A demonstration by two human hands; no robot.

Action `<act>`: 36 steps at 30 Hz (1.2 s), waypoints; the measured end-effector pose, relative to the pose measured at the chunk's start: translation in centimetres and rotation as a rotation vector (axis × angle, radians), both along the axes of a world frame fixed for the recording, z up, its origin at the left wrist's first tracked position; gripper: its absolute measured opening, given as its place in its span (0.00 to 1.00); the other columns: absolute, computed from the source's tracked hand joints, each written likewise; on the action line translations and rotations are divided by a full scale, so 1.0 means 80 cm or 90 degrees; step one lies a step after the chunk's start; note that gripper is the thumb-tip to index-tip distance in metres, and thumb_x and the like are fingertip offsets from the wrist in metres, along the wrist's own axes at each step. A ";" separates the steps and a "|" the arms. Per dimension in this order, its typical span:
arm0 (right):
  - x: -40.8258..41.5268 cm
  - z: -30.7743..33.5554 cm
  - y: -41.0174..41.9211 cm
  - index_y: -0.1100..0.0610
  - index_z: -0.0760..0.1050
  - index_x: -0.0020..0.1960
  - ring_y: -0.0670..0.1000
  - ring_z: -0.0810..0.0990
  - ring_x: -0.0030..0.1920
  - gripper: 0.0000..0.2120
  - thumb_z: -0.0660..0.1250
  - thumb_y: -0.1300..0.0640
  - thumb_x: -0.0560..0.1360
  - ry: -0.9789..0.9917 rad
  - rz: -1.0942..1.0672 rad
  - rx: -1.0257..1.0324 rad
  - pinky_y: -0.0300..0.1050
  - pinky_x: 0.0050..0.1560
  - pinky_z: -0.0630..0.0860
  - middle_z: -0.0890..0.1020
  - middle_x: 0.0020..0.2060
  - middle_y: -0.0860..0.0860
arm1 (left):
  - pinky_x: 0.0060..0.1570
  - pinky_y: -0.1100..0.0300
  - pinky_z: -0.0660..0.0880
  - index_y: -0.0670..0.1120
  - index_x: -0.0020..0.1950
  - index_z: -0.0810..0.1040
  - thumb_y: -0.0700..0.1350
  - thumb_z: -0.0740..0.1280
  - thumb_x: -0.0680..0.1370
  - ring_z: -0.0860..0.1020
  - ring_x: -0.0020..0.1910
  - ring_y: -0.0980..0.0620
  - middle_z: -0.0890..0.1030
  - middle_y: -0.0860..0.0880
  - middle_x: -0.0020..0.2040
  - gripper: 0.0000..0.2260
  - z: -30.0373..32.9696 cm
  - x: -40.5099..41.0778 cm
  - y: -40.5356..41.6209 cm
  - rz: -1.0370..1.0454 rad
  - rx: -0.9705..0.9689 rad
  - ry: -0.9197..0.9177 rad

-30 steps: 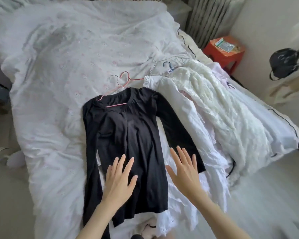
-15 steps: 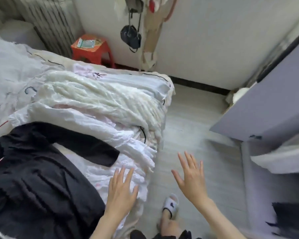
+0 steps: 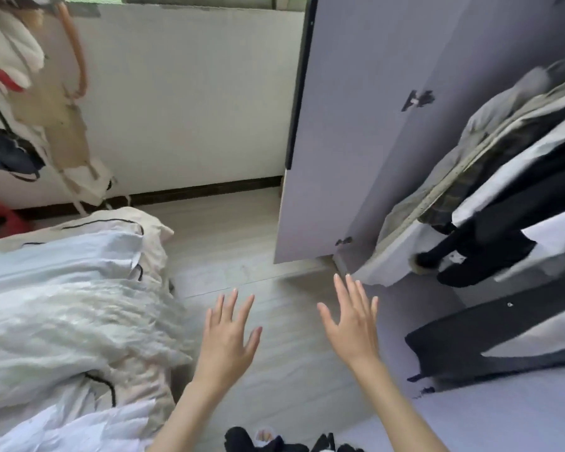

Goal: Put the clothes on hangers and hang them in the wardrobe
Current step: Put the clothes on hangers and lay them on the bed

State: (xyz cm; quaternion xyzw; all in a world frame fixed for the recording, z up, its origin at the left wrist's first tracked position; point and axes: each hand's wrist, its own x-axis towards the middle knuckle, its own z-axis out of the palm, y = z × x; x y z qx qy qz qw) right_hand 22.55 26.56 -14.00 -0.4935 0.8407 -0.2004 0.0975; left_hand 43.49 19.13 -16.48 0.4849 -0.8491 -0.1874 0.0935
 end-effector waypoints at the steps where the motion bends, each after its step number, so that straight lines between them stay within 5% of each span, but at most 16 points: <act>1: -0.016 0.003 -0.006 0.51 0.54 0.75 0.51 0.49 0.75 0.37 0.42 0.34 0.70 -0.002 -0.028 -0.006 0.54 0.72 0.39 0.56 0.75 0.51 | 0.62 0.44 0.63 0.47 0.69 0.69 0.57 0.53 0.76 0.66 0.68 0.37 0.70 0.40 0.68 0.25 0.003 -0.023 -0.013 -0.027 -0.008 0.003; 6: -0.097 0.021 -0.037 0.49 0.52 0.75 0.50 0.47 0.75 0.29 0.56 0.44 0.78 -0.012 -0.167 -0.045 0.54 0.73 0.40 0.54 0.75 0.50 | 0.60 0.40 0.67 0.47 0.69 0.69 0.56 0.53 0.76 0.66 0.68 0.35 0.70 0.40 0.68 0.25 0.022 -0.134 -0.085 -0.139 -0.040 0.017; 9: -0.149 0.037 -0.054 0.49 0.53 0.75 0.50 0.48 0.75 0.29 0.58 0.45 0.78 -0.013 -0.248 -0.078 0.55 0.73 0.41 0.55 0.75 0.50 | 0.61 0.40 0.67 0.47 0.70 0.67 0.55 0.56 0.76 0.66 0.68 0.36 0.70 0.40 0.68 0.24 0.030 -0.203 -0.127 -0.210 -0.068 0.029; 14: -0.247 0.048 -0.089 0.52 0.58 0.74 0.54 0.55 0.74 0.31 0.51 0.39 0.75 0.030 -0.355 -0.119 0.60 0.72 0.48 0.61 0.73 0.54 | 0.59 0.39 0.68 0.46 0.68 0.70 0.44 0.73 0.70 0.67 0.67 0.34 0.71 0.40 0.67 0.27 0.025 -0.323 -0.189 -0.328 -0.066 0.055; 21: -0.391 0.100 -0.156 0.54 0.61 0.73 0.56 0.58 0.74 0.27 0.60 0.46 0.78 0.165 -0.380 -0.076 0.62 0.71 0.51 0.63 0.72 0.56 | 0.70 0.51 0.51 0.50 0.74 0.61 0.51 0.58 0.80 0.52 0.75 0.43 0.59 0.46 0.75 0.22 0.081 -0.489 -0.300 -0.439 -0.072 0.135; 25: -0.455 0.134 -0.187 0.57 0.68 0.69 0.59 0.67 0.69 0.27 0.52 0.43 0.76 0.260 -0.385 -0.056 0.63 0.66 0.61 0.71 0.67 0.58 | 0.65 0.46 0.63 0.45 0.69 0.69 0.55 0.51 0.77 0.64 0.70 0.38 0.69 0.42 0.69 0.25 0.120 -0.578 -0.335 -0.498 -0.075 0.179; 30: -0.529 0.172 -0.208 0.58 0.71 0.66 0.60 0.70 0.67 0.26 0.51 0.45 0.75 0.326 -0.386 -0.047 0.65 0.63 0.65 0.74 0.64 0.59 | 0.68 0.48 0.61 0.46 0.70 0.68 0.61 0.47 0.75 0.62 0.71 0.42 0.66 0.44 0.71 0.30 0.141 -0.669 -0.347 -0.543 -0.039 0.215; 33: -0.574 0.190 -0.219 0.58 0.72 0.66 0.60 0.70 0.67 0.26 0.51 0.45 0.76 0.347 -0.373 -0.045 0.65 0.64 0.63 0.74 0.64 0.59 | 0.71 0.52 0.57 0.50 0.72 0.63 0.66 0.43 0.71 0.59 0.73 0.48 0.63 0.49 0.73 0.35 0.151 -0.722 -0.353 -0.542 0.016 0.201; 36: -0.620 0.206 -0.231 0.57 0.70 0.68 0.59 0.66 0.70 0.27 0.48 0.44 0.77 0.349 -0.350 -0.029 0.61 0.68 0.56 0.71 0.67 0.58 | 0.67 0.48 0.64 0.47 0.71 0.66 0.65 0.45 0.72 0.65 0.69 0.46 0.67 0.46 0.70 0.34 0.165 -0.779 -0.360 -0.538 0.017 0.219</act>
